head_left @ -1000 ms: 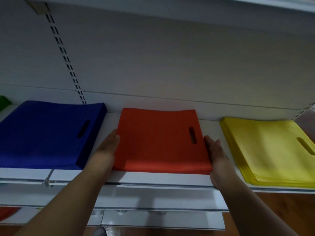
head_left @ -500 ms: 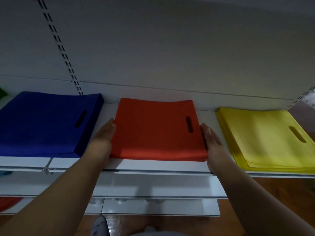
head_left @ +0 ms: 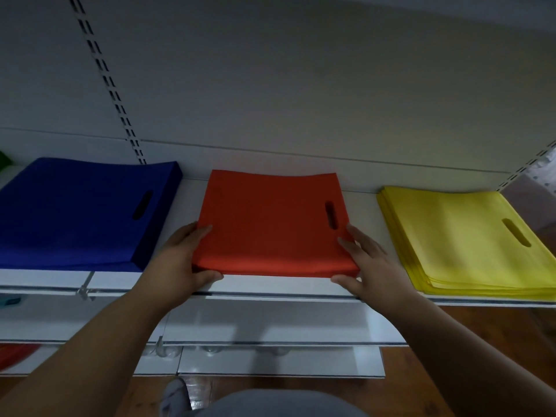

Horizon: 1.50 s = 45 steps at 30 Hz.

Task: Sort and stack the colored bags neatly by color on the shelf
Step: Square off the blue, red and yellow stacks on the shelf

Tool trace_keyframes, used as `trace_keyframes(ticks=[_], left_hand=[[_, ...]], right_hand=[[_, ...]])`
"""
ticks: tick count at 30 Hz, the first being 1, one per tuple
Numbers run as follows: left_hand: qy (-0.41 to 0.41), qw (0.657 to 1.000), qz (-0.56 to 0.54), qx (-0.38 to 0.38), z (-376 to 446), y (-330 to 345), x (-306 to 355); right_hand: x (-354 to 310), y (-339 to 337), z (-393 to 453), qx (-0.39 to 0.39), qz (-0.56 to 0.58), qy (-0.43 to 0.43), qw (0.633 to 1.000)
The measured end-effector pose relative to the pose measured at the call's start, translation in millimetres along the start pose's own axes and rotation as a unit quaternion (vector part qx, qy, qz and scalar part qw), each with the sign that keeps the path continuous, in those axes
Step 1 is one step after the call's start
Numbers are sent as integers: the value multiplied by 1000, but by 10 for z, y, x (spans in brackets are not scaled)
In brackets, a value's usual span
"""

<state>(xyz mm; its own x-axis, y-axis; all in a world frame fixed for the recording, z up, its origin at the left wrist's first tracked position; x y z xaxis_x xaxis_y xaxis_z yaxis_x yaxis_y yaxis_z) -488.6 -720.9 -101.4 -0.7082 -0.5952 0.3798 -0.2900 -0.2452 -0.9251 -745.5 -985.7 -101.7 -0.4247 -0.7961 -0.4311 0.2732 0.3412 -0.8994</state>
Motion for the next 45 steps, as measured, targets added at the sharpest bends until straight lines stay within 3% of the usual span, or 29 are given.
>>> trace_keyframes(ticks=[9, 15, 20, 23, 28, 31, 36, 45], left_hand=[[43, 996, 81, -21, 17, -26, -7], [48, 987, 146, -38, 50, -13, -52], [55, 981, 176, -63, 64, -15, -30], [68, 974, 204, -64, 146, -152, 66], [116, 965, 224, -69, 692, -234, 370], [161, 963, 215, -33, 1061, -74, 620], [93, 958, 261, -69, 1362, 208, 419], [103, 956, 267, -65, 1393, 294, 340]], right_hand=[[-79, -54, 56, -41, -104, -25, 993], [-696, -72, 465, 42, -79, -26, 996], [-1105, 299, 866, -102, -60, -8, 993], [-1028, 484, 885, -139, -60, 13, 988], [-987, 560, 874, -127, -64, 4, 990], [-991, 580, 872, -116, -65, 4, 991], [-983, 597, 874, -112, -52, 8, 992], [-1054, 446, 1370, -81, -26, 16, 996]])
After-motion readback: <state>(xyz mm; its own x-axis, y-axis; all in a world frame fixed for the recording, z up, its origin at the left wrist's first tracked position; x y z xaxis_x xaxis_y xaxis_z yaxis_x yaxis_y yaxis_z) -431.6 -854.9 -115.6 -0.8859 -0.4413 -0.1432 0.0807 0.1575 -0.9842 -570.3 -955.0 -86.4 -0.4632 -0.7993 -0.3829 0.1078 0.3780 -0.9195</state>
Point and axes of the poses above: each hand's wrist, its own z-axis towards the middle knuckle, its own y-axis out of the palm, x = y × z, the point moved 2 cm from there along z, towards the middle knuckle, and after that the axes turned 14 degrees about z, right-handed, at the moved point
